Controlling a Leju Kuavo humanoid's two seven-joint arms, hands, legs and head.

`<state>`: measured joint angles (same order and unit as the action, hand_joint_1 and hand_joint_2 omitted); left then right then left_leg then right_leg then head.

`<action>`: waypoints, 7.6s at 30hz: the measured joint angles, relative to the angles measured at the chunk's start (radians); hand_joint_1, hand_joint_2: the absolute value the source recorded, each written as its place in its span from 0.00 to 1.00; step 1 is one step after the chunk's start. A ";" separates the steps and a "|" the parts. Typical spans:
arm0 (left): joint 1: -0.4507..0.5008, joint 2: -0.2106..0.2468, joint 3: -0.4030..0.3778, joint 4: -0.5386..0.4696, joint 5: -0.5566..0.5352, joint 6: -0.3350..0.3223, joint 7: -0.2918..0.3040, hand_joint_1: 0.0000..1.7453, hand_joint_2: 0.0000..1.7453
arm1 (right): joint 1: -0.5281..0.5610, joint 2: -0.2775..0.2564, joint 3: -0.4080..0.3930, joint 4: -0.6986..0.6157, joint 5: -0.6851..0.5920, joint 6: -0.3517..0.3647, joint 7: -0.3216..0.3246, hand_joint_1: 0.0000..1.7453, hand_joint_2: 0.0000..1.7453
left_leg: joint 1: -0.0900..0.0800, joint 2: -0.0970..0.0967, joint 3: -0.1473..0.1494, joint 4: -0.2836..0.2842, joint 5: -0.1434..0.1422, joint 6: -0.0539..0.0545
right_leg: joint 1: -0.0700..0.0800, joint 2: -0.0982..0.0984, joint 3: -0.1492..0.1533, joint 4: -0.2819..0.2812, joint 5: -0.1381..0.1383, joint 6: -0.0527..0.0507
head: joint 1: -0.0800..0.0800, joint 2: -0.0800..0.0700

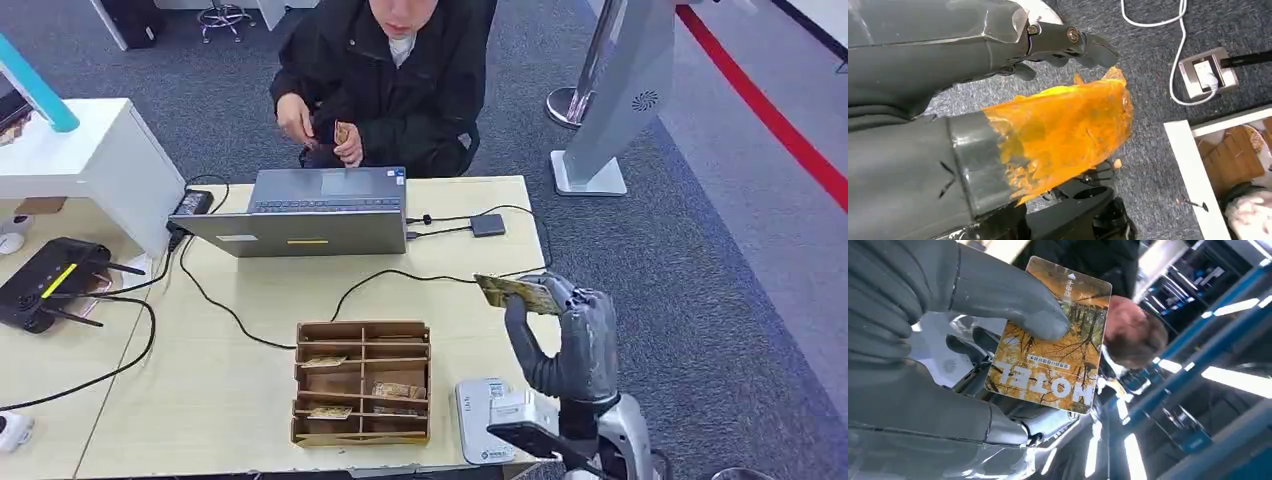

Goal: Pass the card to the sensor for recognition and then transmit it.

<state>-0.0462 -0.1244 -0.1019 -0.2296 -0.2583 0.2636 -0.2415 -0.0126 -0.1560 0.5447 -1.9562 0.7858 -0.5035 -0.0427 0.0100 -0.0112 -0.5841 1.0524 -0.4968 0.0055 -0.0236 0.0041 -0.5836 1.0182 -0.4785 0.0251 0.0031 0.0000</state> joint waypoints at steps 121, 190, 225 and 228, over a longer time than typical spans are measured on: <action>0.004 0.035 -0.003 0.000 -0.059 -0.008 -0.013 0.00 0.00 | -0.505 0.184 0.423 0.072 -0.736 0.481 -0.003 0.00 0.00 | 0.001 0.000 -0.002 0.000 0.003 -0.001 | 0.000 0.000 -0.003 0.001 0.002 -0.002 | 0.000 0.000; -0.018 -0.032 0.076 -0.001 -0.087 -0.023 0.035 0.00 0.00 | -0.006 -0.175 0.298 0.113 0.320 0.269 -0.037 0.00 1.00 | 0.000 0.000 -0.002 0.000 0.001 -0.001 | 0.000 0.000 -0.002 0.000 0.001 -0.001 | 0.000 0.000; -0.052 -0.033 0.076 -0.002 -0.132 -0.042 0.058 0.00 0.00 | -0.132 -0.153 0.443 0.287 0.221 0.375 0.031 0.00 1.00 | 0.000 0.000 -0.002 0.000 0.002 -0.001 | 0.000 0.000 -0.002 0.000 0.001 -0.001 | 0.000 0.000; -0.052 -0.033 0.076 -0.002 -0.136 -0.042 0.060 0.00 0.00 | -0.131 -0.153 0.444 0.299 0.213 0.385 0.044 0.00 1.00 | 0.000 0.000 -0.002 0.000 0.002 -0.001 | 0.000 0.000 -0.002 0.000 0.001 -0.001 | 0.000 0.000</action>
<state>-0.0979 -0.1572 -0.0263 -0.2319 -0.3945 0.2213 -0.1812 -0.1441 -0.3086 0.9888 -1.6567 0.9987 -0.1186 0.0015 0.0104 -0.0113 -0.5864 1.0523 -0.4952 0.0045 -0.0232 0.0042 -0.5860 1.0181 -0.4776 0.0244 0.0031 0.0000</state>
